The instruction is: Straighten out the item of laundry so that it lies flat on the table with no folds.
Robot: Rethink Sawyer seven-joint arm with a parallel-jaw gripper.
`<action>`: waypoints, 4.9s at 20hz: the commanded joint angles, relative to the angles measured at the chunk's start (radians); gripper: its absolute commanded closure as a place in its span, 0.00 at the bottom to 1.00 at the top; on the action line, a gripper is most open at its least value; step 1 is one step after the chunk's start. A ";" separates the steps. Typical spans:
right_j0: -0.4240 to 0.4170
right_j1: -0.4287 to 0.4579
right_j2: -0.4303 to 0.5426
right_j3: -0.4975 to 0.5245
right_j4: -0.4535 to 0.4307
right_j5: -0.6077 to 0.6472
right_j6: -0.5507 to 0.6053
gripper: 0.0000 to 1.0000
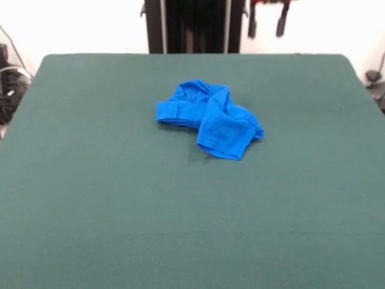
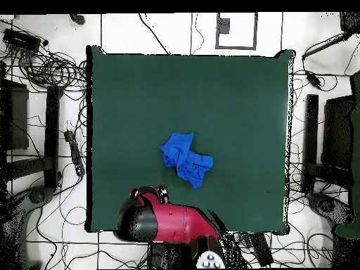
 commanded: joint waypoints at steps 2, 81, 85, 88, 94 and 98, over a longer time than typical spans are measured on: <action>-0.039 0.299 0.100 -0.050 0.026 -0.209 0.232 0.00; -0.036 0.159 -0.017 -0.301 0.134 0.237 0.193 0.00; -0.059 0.169 -0.015 -0.333 0.117 0.242 0.169 0.00; -0.083 0.189 -0.004 -0.358 0.097 0.240 0.140 0.00; -0.119 0.229 0.019 -0.396 0.069 0.240 0.101 0.00; -0.137 0.244 0.034 -0.394 0.058 0.218 0.095 0.00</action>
